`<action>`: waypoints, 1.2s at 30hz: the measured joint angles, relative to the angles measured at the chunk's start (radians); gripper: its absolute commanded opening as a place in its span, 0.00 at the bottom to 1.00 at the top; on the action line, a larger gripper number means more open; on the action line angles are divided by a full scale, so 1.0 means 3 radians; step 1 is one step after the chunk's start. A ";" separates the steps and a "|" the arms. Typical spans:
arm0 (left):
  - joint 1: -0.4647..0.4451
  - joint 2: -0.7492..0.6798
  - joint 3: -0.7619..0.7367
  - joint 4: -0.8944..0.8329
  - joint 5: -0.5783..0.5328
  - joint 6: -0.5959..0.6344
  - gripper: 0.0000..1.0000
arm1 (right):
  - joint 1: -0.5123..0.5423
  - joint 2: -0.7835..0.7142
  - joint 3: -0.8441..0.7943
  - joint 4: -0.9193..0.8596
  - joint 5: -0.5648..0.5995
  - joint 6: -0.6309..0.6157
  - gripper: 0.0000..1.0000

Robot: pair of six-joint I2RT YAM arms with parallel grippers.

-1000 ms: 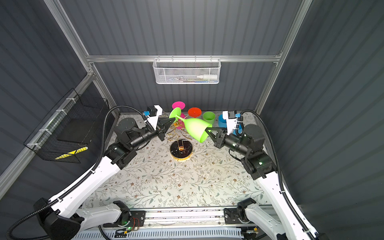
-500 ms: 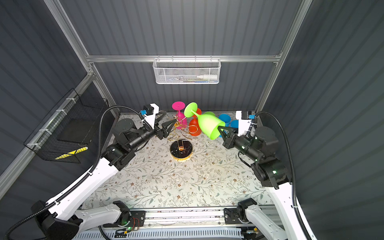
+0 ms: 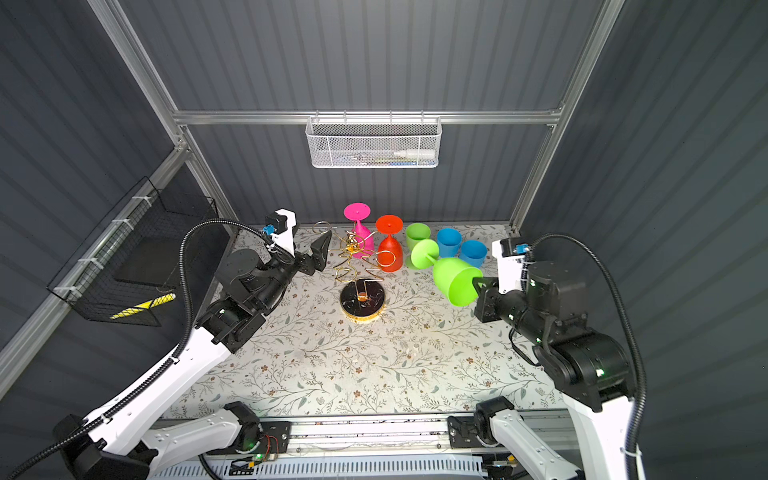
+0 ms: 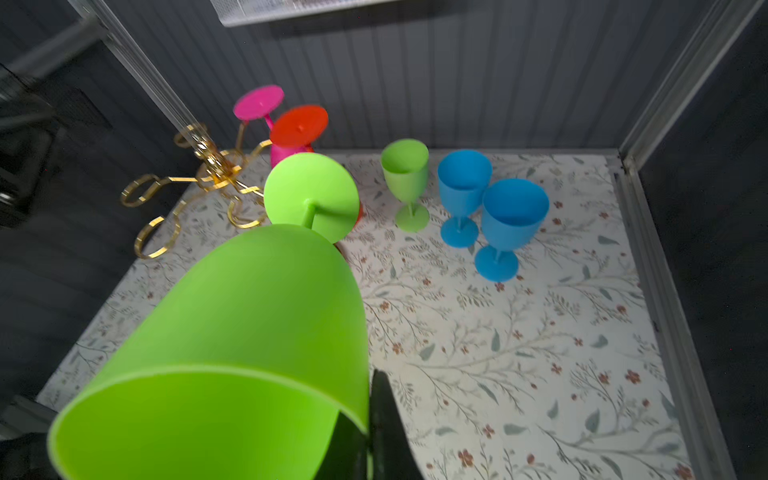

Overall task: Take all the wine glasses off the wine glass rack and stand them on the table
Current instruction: 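Carry the glass toward the blue glasses with the right gripper while the left withdraws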

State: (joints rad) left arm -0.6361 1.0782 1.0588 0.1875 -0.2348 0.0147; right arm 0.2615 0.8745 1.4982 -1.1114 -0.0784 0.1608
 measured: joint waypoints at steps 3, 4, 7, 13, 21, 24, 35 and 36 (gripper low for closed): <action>0.0000 -0.0067 -0.0067 0.0080 -0.0207 0.0055 0.90 | 0.0000 0.0211 -0.0089 -0.0223 0.0126 -0.0080 0.00; 0.0000 -0.0098 -0.0095 0.0117 -0.0276 0.0085 0.91 | 0.0000 0.0280 -0.0127 -0.0284 0.0184 -0.0107 0.00; 0.0010 -0.0205 -0.0196 0.0245 -0.0482 0.0191 0.93 | -0.0005 0.0525 -0.0225 -0.0432 0.0427 -0.0182 0.00; 0.0205 -0.0488 -0.0626 0.0604 -0.0692 0.0233 0.97 | -0.0092 0.0899 -0.0233 -0.0610 0.0862 -0.0278 0.00; 0.0825 -0.0552 -0.0910 0.0725 -0.0486 -0.0046 0.99 | -0.0562 0.1274 -0.0205 -0.0577 0.1006 -0.0326 0.00; 0.0834 -0.0547 -0.0987 0.0765 -0.0439 -0.0066 0.99 | -0.0704 0.1381 -0.0206 -0.0559 0.1038 -0.0328 0.00; 0.0839 -0.0477 -0.1156 0.0787 -0.0463 -0.0183 0.99 | -0.1236 0.2092 0.0179 -0.0441 0.1043 -0.0403 0.00; 0.0839 -0.0477 -0.1156 0.0787 -0.0464 -0.0191 0.99 | -0.1279 0.2178 0.0258 -0.0422 0.1040 -0.0408 0.00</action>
State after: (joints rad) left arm -0.3843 0.9352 0.7120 0.4236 -0.3740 -0.0425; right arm -0.1223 1.5280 1.5757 -1.2381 0.2337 0.0383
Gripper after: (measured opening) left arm 0.994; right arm 0.050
